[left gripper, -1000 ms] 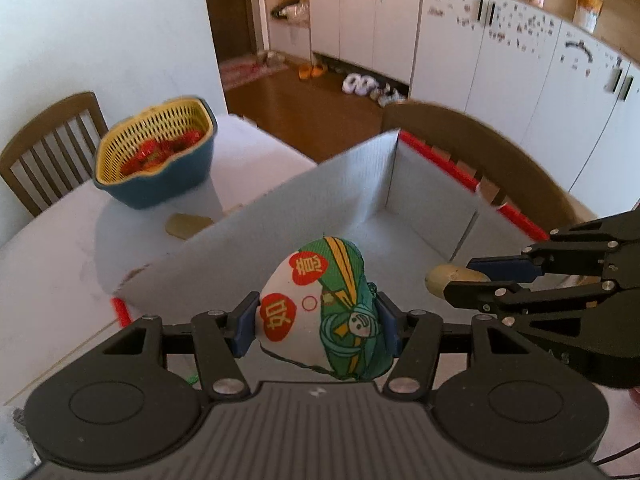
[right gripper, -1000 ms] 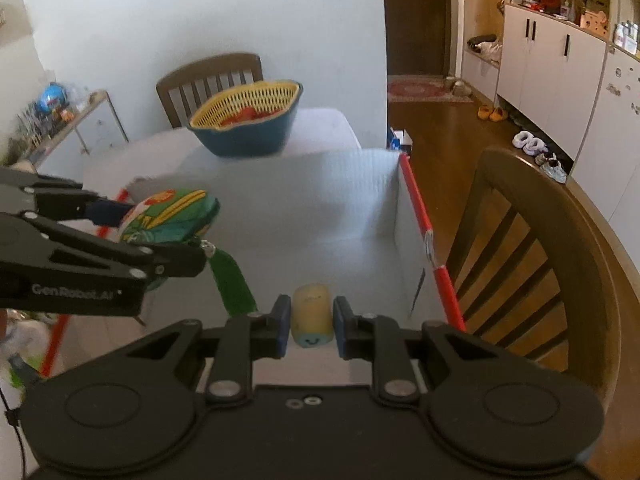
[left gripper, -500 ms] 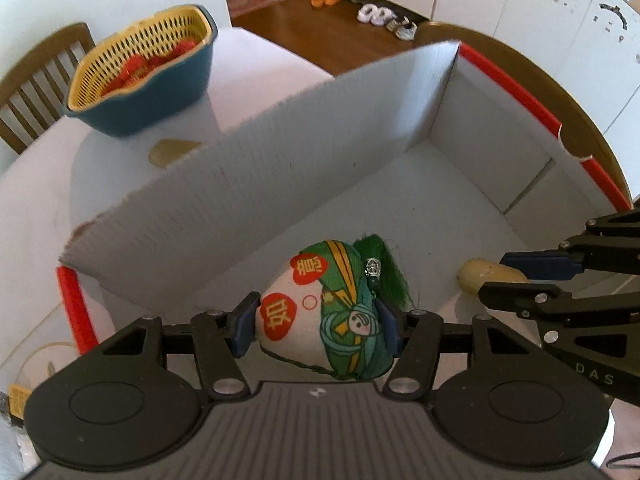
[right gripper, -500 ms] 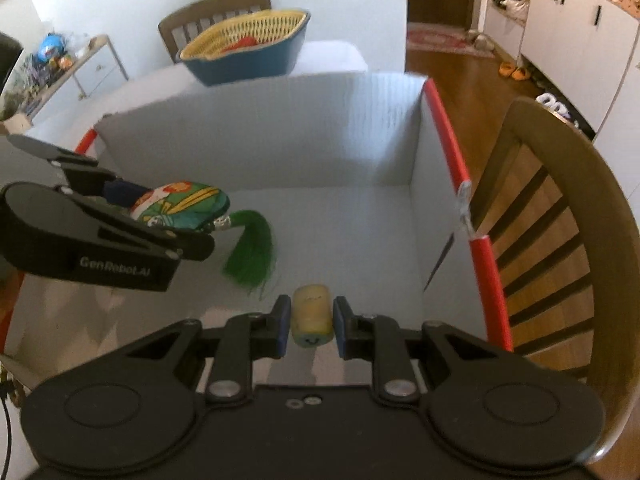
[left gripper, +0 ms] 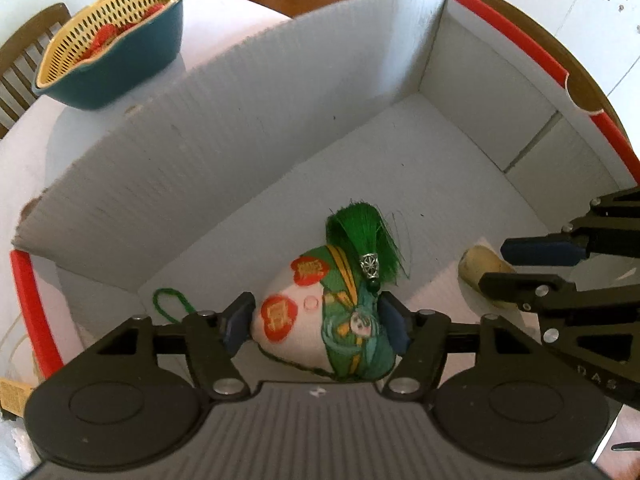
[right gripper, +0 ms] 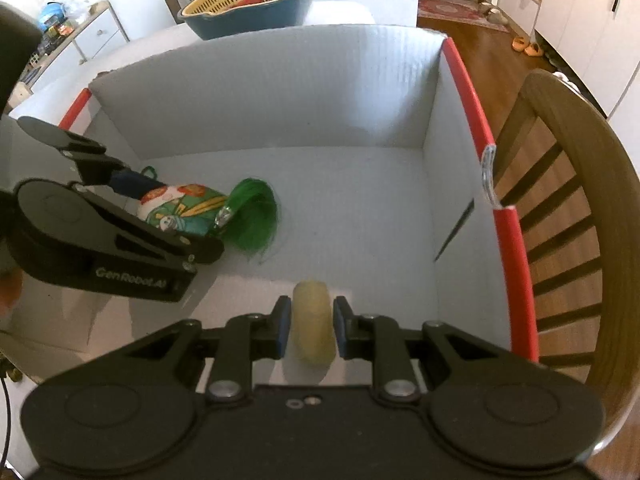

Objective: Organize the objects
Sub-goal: 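Carry the pouch and yellow cylinder into the red shoebox with both tools, then open both tools, releasing pouch and cylinder in the box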

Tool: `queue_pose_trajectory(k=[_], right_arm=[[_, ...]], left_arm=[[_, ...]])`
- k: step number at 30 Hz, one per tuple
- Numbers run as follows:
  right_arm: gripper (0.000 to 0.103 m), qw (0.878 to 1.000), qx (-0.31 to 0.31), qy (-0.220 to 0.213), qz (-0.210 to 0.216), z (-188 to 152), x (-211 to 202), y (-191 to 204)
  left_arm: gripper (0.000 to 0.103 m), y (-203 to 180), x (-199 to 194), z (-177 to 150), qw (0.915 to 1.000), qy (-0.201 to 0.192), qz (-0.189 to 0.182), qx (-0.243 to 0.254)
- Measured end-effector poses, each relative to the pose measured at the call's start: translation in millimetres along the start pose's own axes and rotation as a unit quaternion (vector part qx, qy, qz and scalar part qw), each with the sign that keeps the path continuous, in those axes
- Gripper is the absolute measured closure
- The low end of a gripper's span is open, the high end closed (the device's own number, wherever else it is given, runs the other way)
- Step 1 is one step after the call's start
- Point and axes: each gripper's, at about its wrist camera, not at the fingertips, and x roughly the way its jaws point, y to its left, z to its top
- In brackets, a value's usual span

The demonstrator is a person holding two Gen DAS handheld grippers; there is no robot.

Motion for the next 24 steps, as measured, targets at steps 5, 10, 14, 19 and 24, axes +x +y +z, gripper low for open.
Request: queue_pose_trajectory(k=[5,10,14,19,24], right_arm=[[0.077,1.000,0.002,0.000,-0.002,1,-2,-1],[0.075,1.000,0.007,-0.015,0.006,2,-8,1],[0.075,1.000,0.006,-0.028,0.011,0,-18,3],[0.074,0.999,0.004,-0.047,0.018,-3,-36,6],[0.070,0.997,0.009,-0.068,0.021,-6,-56,13]], left_arm=[[0.025,-6,-3,-1,1.0000,-0.003,0.001,0.005],[0.025,-4,-10,-4,0.9998,-0.014,0.004,0.015],[0.025,-2,-24,-10,0.9994,-0.033,0.000,0.006],[0.025,0,-49,-21,0.9981,-0.061,-0.004,-0.001],[0.025,3,-79,-30,0.9952,-0.097,-0.009,-0.002]])
